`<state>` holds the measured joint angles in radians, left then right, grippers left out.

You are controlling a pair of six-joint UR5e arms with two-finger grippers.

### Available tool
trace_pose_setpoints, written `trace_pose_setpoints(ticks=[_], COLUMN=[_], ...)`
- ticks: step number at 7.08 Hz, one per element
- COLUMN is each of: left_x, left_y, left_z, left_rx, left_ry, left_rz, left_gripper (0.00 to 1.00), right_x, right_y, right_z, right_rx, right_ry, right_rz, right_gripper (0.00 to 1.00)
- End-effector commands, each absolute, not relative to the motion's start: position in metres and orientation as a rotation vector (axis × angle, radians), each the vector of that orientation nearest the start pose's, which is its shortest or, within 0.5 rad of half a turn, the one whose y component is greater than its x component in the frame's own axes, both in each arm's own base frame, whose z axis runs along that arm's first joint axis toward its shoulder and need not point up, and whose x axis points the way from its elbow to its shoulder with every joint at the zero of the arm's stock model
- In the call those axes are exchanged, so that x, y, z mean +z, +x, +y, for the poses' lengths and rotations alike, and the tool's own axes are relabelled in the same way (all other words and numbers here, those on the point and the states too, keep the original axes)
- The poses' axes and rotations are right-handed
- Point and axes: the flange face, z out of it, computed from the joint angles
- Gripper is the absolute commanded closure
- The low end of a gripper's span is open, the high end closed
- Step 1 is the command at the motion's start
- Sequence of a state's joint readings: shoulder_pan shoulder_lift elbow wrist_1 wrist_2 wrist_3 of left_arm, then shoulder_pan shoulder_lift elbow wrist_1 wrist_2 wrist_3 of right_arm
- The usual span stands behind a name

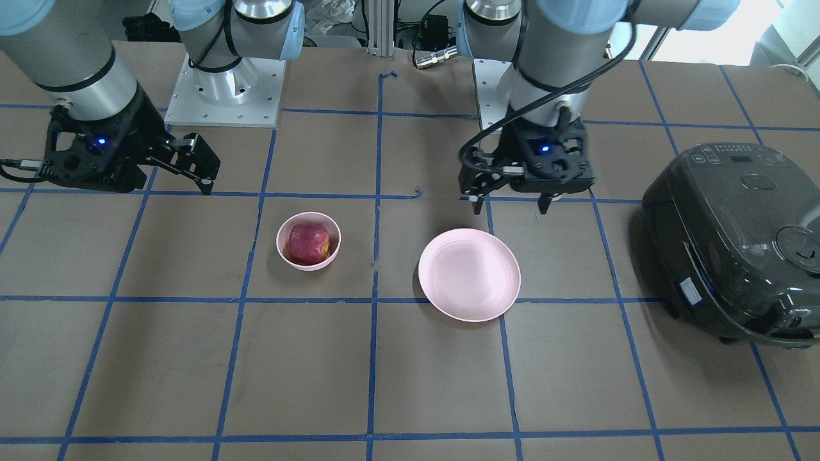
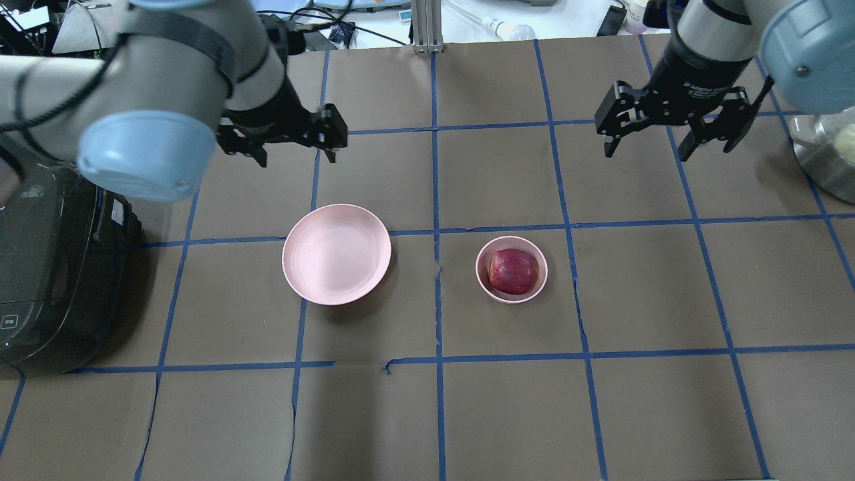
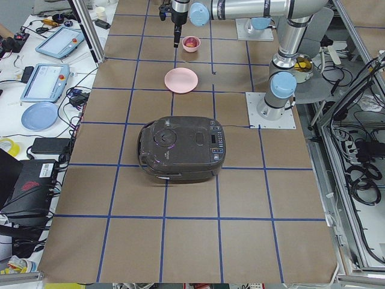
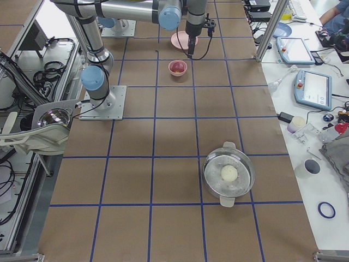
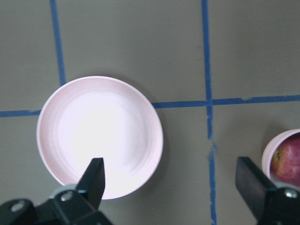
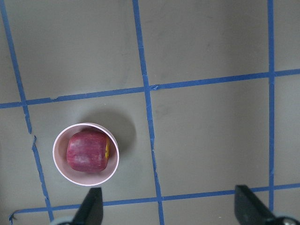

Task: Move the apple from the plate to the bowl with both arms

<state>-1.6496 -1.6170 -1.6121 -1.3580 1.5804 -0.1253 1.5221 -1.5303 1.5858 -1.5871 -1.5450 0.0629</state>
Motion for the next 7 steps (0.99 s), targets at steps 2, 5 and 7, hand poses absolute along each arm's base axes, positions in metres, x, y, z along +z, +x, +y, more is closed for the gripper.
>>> trace_pose_setpoints(ticks=[2, 5, 7], left_x=[0.507, 0.498, 0.507], left_y=[-0.144, -0.158, -0.159], left_z=[-0.507, -0.511, -0.503], left_rx=[-0.166, -0.181, -0.184], left_ry=[-0.077, -0.068, -0.041], left_rz=[3.15, 3.144, 3.116], left_gripper=[0.0, 0.0, 0.0], right_x=[0.494, 0.511, 0.507], right_y=[0.127, 0.126, 0.126], right_z=[-0.483, -0.468, -0.47], right_rx=[-0.027, -0.067, -0.055], right_ry=[0.182, 0.18, 0.181], right_rz=[3.119, 3.131, 3.134], right_gripper=[0.0, 0.0, 0.0])
